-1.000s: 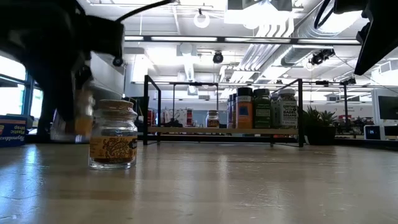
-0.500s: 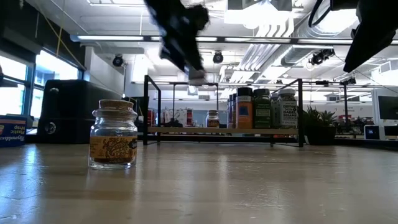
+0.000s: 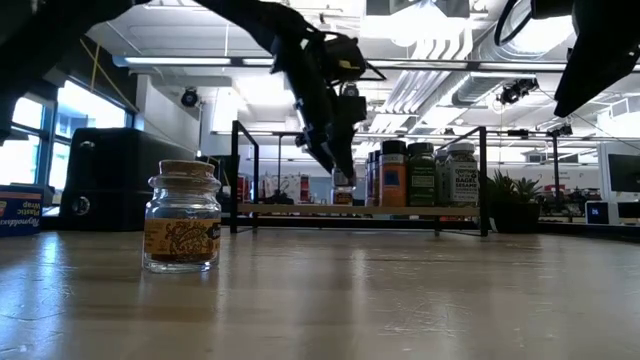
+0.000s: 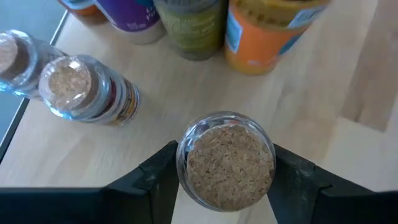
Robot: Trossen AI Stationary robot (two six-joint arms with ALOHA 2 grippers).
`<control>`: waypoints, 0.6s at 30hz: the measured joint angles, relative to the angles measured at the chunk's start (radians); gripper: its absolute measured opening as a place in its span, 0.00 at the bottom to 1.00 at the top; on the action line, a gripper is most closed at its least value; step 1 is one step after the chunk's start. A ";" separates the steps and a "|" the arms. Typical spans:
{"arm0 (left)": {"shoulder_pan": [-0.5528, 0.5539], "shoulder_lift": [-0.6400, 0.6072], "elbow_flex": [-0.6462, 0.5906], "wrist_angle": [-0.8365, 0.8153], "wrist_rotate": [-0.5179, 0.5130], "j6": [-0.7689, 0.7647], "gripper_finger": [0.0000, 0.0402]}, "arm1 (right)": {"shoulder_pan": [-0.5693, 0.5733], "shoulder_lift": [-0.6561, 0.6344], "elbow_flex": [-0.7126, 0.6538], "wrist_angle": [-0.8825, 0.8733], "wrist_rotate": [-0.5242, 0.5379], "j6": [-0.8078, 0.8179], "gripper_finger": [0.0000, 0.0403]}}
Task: Shelf spices
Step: Put the brown seasoning bottle on the shelf and align it with the other brown seasoning bottles
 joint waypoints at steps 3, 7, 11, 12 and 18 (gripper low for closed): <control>0.009 0.014 0.001 0.014 -0.006 0.005 0.51 | 0.000 0.000 0.000 0.000 0.001 0.000 0.60; 0.016 0.019 0.002 0.034 -0.008 0.011 0.54 | 0.000 0.000 0.000 0.001 0.001 0.000 0.60; 0.027 0.019 0.002 0.075 -0.010 0.049 0.55 | 0.000 0.000 0.000 0.000 0.003 0.014 0.60; 0.030 0.019 0.002 0.083 -0.009 0.055 0.55 | 0.000 0.000 0.000 -0.001 0.005 0.023 0.60; 0.054 0.019 -0.001 0.114 -0.032 0.057 0.59 | 0.000 0.000 0.000 -0.003 0.006 0.060 0.60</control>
